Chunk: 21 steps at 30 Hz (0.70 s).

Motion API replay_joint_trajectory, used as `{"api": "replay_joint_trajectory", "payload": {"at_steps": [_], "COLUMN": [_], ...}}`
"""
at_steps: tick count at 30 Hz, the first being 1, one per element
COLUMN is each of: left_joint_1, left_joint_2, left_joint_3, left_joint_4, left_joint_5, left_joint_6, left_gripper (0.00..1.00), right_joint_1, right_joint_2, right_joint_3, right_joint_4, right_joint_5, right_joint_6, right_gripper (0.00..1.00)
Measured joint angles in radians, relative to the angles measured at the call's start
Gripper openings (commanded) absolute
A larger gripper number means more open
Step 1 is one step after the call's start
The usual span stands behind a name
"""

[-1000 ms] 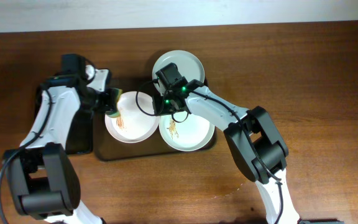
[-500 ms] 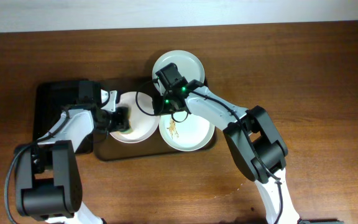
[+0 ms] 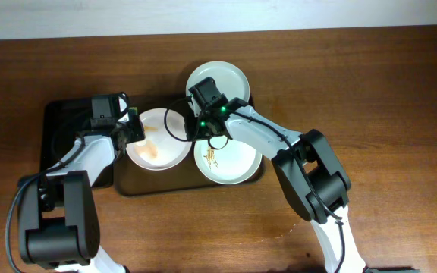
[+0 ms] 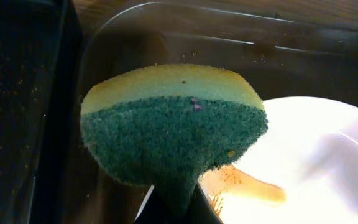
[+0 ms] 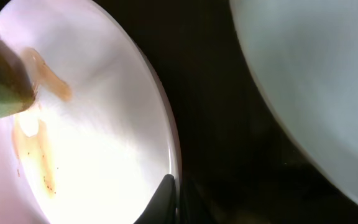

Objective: Clean dirty plates on tray and stack at the side

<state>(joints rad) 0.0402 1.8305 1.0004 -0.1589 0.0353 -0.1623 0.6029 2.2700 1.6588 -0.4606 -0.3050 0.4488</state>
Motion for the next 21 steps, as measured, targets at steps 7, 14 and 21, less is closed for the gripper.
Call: {"api": "replay_joint_trajectory", "payload": {"at_steps": [7,14,21], "left_joint_1": [-0.063,-0.106,-0.106], "left_joint_2": [-0.001,-0.001,-0.009], "left_joint_3": [0.011,0.009,0.026], "left_joint_4": [-0.177,-0.071,-0.265], "left_joint_5": [0.143,0.276,-0.029], "left_joint_6": [0.000,-0.002,-0.096], "left_gripper": [0.01,0.01,0.01], "right_joint_1": [-0.003,-0.003,-0.002], "right_joint_2": [0.000,0.000,0.000], "right_joint_3": [0.000,0.000,0.000], "right_joint_4": [-0.006,-0.006,-0.006], "right_joint_5": [0.001,0.000,-0.002], "right_joint_6": [-0.005,-0.004,-0.003], "right_gripper": [0.04,0.04,0.04]}}
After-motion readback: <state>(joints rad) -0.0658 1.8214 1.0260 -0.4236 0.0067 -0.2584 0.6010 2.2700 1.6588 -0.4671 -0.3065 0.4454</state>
